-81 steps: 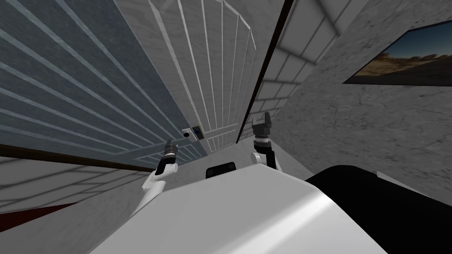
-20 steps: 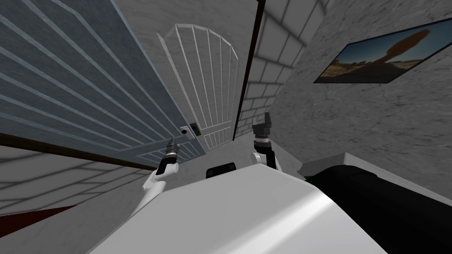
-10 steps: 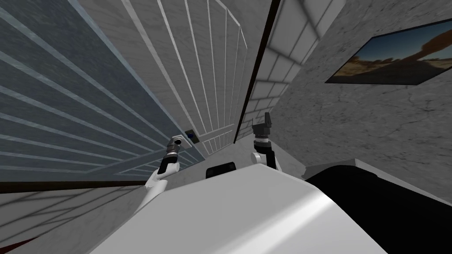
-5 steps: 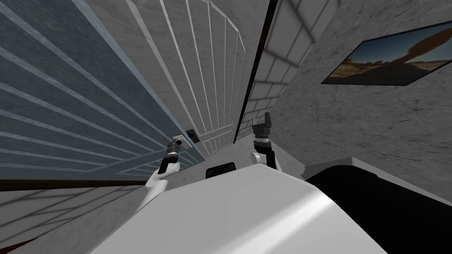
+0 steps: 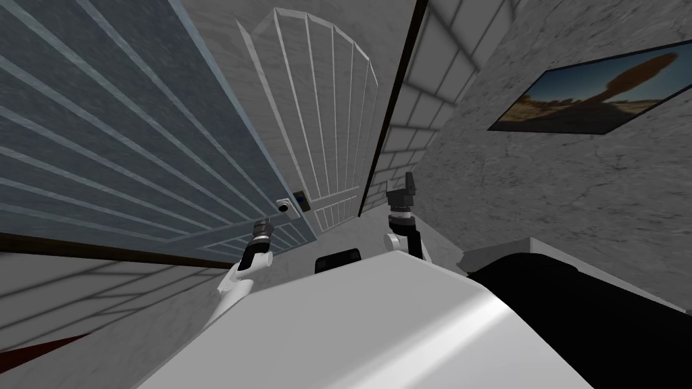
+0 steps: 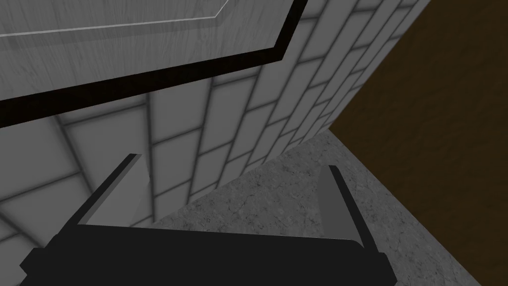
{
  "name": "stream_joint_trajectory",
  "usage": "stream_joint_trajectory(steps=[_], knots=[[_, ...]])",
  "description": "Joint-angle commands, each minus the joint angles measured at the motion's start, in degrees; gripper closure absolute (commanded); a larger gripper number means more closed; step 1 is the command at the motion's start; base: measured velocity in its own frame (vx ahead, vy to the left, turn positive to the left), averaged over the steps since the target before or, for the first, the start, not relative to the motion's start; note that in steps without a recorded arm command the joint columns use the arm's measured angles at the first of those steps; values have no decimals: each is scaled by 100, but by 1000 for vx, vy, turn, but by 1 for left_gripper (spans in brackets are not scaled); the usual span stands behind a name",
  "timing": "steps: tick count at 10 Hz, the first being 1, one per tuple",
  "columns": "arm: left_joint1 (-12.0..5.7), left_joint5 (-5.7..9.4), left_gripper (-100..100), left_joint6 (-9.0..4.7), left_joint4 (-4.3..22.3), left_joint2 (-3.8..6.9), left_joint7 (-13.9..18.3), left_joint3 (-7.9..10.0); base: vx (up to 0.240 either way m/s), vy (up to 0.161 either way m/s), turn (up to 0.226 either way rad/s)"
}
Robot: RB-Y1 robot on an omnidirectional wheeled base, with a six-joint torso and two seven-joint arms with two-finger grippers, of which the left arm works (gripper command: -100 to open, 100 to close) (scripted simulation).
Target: Pull the door open
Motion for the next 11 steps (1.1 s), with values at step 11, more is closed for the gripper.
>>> stream_joint_trajectory(steps=[11], knots=[[15,21,-100,4,75,63,19,71,-18,15,13]])
